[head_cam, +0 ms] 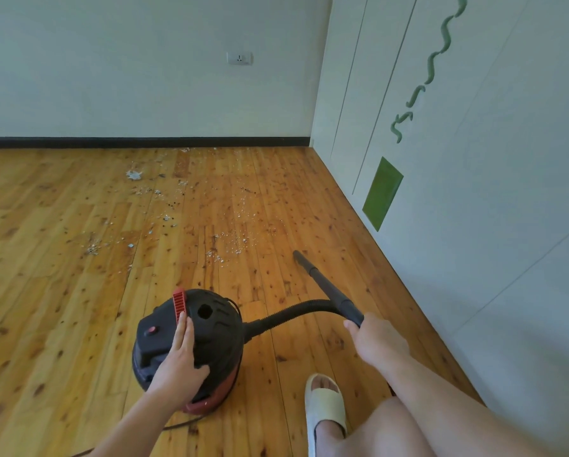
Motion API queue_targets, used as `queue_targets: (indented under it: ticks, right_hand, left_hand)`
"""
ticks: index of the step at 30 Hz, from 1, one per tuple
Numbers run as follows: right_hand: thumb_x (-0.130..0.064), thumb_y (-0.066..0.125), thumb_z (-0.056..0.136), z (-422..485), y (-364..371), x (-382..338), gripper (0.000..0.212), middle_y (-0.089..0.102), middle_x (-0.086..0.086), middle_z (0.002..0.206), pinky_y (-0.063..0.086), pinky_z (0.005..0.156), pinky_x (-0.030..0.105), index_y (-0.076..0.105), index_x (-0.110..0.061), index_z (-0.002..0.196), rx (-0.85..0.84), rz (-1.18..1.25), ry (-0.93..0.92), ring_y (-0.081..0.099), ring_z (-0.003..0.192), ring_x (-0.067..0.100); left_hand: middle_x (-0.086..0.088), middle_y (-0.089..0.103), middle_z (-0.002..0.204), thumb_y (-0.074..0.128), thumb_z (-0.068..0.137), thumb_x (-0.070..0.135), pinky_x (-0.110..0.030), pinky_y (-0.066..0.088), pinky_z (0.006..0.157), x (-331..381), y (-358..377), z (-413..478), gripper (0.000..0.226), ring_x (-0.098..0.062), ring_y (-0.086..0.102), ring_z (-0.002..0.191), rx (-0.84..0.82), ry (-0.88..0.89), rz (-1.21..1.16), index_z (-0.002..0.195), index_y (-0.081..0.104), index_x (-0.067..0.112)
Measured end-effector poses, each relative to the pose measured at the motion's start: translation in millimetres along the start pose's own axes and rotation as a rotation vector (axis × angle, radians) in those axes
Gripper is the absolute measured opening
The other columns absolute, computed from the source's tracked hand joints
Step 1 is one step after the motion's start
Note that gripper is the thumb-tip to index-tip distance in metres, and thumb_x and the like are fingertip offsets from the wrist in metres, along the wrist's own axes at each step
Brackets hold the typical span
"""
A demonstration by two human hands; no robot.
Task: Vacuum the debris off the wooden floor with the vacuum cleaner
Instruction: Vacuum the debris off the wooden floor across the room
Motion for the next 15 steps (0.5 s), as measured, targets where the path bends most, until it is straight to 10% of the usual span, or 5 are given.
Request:
queue_targets:
  ticks: [5, 15]
  right_hand:
    - [-0.059, 0.039, 0.105, 13, -22, -15, 0.046, 0.062, -0.002, 0.098, 0.041, 0.053, 0.024, 0.057, -0.020, 0.124, -0.009, -0.046, 0.004, 0.062, 0.083, 0.017]
    - [-0.058, 0.042, 0.105, 46, -88, -24, 0.044, 0.061, 0.001, 0.095, 0.035, 0.050, 0.025, 0.060, -0.019, 0.110, 0.050, -0.149, -0.005, 0.060, 0.083, 0.020]
  left_hand:
    - [0.021, -0.019, 0.165, 0.063, 0.096, 0.019, -0.020, 0.052, 0.055, -6, -13, -4, 0.098, -0.009, 0.063, 0.079, -0.022, -0.026, -0.021, 0.162, -0.009, 0.028]
    - [0.004, 0.006, 0.171, 0.062, 0.098, 0.027, -0.032, 0.049, 0.104, 16, -36, 15, 0.083, -0.020, 0.051, 0.136, 0.033, -0.031, 0.019, 0.163, 0.012, 0.022]
Point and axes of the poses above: each hand's wrist, its own z-axis towards the middle knuckle, its own y-axis out of the palm, x = y × z, the point moved 2 cm from there along z, towards the middle knuckle
